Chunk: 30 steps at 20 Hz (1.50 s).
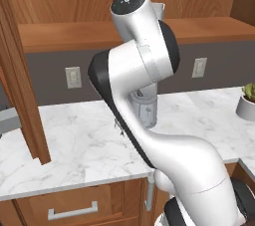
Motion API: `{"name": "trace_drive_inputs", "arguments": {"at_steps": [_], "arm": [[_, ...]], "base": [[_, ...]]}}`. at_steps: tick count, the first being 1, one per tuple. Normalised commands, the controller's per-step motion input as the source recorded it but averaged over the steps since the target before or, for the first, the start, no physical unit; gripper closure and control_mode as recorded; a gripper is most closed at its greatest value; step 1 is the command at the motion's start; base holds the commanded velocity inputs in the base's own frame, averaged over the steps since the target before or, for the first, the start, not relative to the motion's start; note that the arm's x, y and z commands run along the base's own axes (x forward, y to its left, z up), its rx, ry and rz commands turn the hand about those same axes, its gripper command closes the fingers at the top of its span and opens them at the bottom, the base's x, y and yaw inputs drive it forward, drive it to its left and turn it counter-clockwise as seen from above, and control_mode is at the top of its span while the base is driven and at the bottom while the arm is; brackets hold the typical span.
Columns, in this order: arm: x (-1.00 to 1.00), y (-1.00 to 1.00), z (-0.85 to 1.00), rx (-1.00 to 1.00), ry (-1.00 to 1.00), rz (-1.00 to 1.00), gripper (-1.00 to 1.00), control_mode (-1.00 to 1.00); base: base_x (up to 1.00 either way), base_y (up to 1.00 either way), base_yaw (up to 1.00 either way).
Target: Retrieve the tupperware from the cabinet, then place the raw meat into the tupperware to avoid contamination.
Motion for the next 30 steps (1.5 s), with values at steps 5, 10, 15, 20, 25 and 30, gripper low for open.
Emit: {"name": "trace_drive_inputs", "arguments": {"at_steps": [5, 10, 15, 20, 25, 30], "arm": [[0.48, -0.03, 0.12, 0.04, 0.0, -0.02, -1.0, -1.0], [0.55, 0.0, 0.24, 0.01, -0.06, -0.04, -1.0, -1.0], [0.52, 0.0, 0.14, 0.0, -0.1, -0.02, -1.0, -1.0], [0.48, -0.01, 0.09, 0.0, -0.15, -0.02, -1.0, -1.0], [0.36, -0.05, 0.13, 0.0, -0.14, 0.0, -1.0, -1.0], [0.33, -0.01, 0.15, -0.01, -0.12, 0.0, -1.0, -1.0]], "base": [[0.0, 0.0, 0.0], [0.0, 0.0, 0.0], [0.0, 0.0, 0.0], [0.0, 0.0, 0.0], [0.0, 0.0, 0.0], [0.0, 0.0, 0.0]]}}
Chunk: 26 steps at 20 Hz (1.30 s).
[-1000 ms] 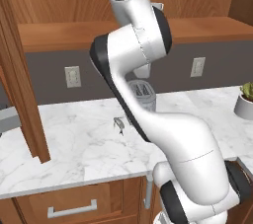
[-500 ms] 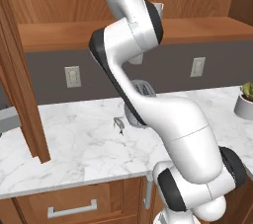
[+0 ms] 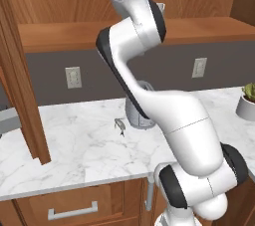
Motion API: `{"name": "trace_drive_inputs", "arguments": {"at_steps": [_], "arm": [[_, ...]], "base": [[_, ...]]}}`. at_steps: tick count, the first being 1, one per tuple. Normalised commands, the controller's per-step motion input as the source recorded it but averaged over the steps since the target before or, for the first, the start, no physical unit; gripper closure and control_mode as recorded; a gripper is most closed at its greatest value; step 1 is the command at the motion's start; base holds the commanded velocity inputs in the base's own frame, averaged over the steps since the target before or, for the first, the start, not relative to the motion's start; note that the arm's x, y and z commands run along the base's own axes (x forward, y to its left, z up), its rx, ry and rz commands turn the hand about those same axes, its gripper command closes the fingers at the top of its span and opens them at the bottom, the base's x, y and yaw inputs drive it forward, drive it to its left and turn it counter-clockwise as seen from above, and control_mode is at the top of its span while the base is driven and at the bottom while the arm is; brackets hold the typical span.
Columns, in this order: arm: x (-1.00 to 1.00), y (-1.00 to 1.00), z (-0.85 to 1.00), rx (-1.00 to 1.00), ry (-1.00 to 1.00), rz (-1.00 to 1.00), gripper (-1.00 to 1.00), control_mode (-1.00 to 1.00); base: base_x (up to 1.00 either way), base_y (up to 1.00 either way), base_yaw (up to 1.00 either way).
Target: Retrieve the tupperware from the cabinet, then place the raw meat into the tupperware to avoid contamination.
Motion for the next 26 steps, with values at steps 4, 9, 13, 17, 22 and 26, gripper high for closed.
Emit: {"name": "trace_drive_inputs", "arguments": {"at_steps": [4, 9, 13, 17, 22, 26], "arm": [[0.25, -0.03, 0.26, 0.0, -0.07, -0.01, -1.0, -1.0], [0.31, -0.08, 0.26, 0.0, -0.02, -0.02, -1.0, -1.0], [0.18, -0.05, 0.13, 0.0, 0.0, -0.01, -1.0, -1.0], [0.02, -0.01, 0.0, 0.0, 0.02, 0.0, -1.0, -1.0], [0.26, -0.16, -0.11, 0.0, 0.0, -0.03, -1.0, -1.0], [0.28, -0.28, -0.16, 0.0, 0.0, -0.03, -1.0, -1.0]], "base": [[0.0, 0.0, 0.0], [0.0, 0.0, 0.0], [0.0, 0.0, 0.0], [0.0, 0.0, 0.0], [0.0, 0.0, 0.0], [0.0, 0.0, 0.0]]}}
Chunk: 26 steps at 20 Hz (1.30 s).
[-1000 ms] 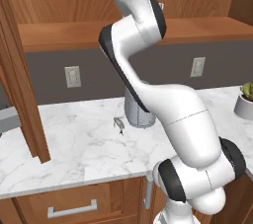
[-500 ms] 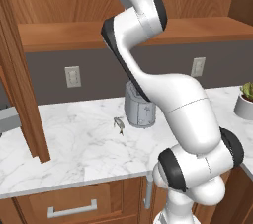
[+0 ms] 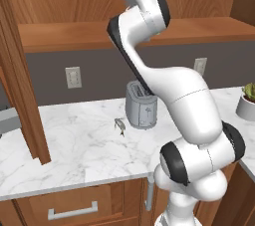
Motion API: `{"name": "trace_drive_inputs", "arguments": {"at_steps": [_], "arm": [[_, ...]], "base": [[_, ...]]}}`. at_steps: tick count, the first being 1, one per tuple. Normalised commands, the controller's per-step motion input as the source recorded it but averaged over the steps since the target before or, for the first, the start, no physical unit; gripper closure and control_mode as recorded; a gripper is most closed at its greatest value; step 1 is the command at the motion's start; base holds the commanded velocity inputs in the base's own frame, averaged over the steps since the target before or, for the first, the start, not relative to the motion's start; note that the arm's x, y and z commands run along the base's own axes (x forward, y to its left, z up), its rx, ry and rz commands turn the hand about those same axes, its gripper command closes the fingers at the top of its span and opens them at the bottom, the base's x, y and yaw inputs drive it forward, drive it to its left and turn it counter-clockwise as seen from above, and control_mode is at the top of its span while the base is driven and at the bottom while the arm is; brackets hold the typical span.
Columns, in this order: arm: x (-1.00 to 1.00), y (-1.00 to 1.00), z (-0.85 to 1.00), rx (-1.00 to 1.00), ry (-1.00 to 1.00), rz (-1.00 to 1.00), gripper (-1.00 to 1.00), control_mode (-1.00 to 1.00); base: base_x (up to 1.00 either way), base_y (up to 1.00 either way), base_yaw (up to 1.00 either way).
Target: Retrieve the tupperware from the cabinet, then place the raw meat into the tupperware to avoid contamination.
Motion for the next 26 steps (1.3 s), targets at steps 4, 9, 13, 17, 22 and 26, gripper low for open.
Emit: {"name": "trace_drive_inputs", "arguments": {"at_steps": [4, 9, 13, 17, 22, 26], "arm": [[0.23, -0.19, -0.13, 0.0, 0.0, -0.03, -1.0, -1.0], [0.18, -0.14, -0.07, 0.0, 0.0, -0.03, -1.0, -1.0], [0.19, -0.15, -0.04, 0.0, 0.0, -0.03, -1.0, -1.0], [0.19, -0.16, -0.03, 0.0, 0.01, -0.04, -1.0, -1.0], [0.26, -0.05, 0.0, 0.0, 0.0, -0.03, -1.0, -1.0], [0.33, 0.01, 0.0, 0.03, 0.0, 0.0, -1.0, -1.0]], "base": [[0.0, 0.0, 0.0], [0.0, 0.0, 0.0], [0.0, 0.0, 0.0], [0.0, 0.0, 0.0], [0.0, 0.0, 0.0], [0.0, 0.0, 0.0]]}}
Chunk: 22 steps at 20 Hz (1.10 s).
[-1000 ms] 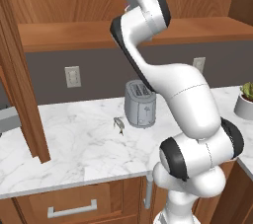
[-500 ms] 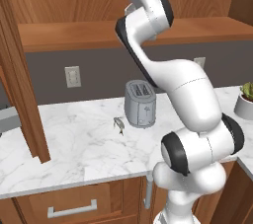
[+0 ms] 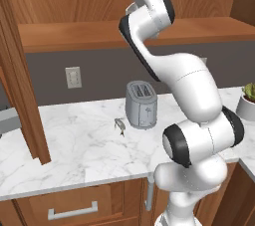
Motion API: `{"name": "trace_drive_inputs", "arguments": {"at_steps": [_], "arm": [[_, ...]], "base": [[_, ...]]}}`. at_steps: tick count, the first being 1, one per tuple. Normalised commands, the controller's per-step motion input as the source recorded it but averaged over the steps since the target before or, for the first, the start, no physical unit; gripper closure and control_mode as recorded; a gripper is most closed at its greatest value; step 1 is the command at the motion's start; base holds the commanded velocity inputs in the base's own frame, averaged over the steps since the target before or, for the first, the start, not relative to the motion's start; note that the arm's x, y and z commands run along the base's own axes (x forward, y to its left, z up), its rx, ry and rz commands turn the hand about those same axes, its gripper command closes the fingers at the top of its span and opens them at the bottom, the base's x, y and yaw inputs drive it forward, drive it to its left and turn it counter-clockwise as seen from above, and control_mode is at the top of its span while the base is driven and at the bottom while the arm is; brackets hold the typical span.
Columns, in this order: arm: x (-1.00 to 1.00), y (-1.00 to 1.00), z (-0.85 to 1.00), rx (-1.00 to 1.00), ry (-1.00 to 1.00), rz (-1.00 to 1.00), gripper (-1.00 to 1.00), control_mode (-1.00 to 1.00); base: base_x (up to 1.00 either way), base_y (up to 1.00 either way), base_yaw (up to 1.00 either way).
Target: Retrieve the tupperware from the cabinet, then place the raw meat into the tupperware to avoid contamination.
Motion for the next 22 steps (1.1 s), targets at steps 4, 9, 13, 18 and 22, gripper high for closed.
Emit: {"name": "trace_drive_inputs", "arguments": {"at_steps": [4, 9, 13, 18, 22], "arm": [[0.32, 0.06, -0.02, 0.04, 0.0, 0.0, -1.0, -1.0], [0.26, 0.07, -0.03, 0.03, 0.02, 0.0, -1.0, -1.0], [0.24, 0.1, -0.04, 0.04, 0.03, 0.0, -1.0, -1.0], [0.18, 0.06, -0.06, 0.01, 0.02, -0.01, -1.0, -1.0], [0.07, 0.0, -0.16, 0.0, 0.11, -0.06, -1.0, -1.0]], "base": [[0.0, 0.0, 0.0], [0.0, 0.0, 0.0], [0.0, 0.0, 0.0], [0.0, 0.0, 0.0], [0.0, 0.0, 0.0]]}}
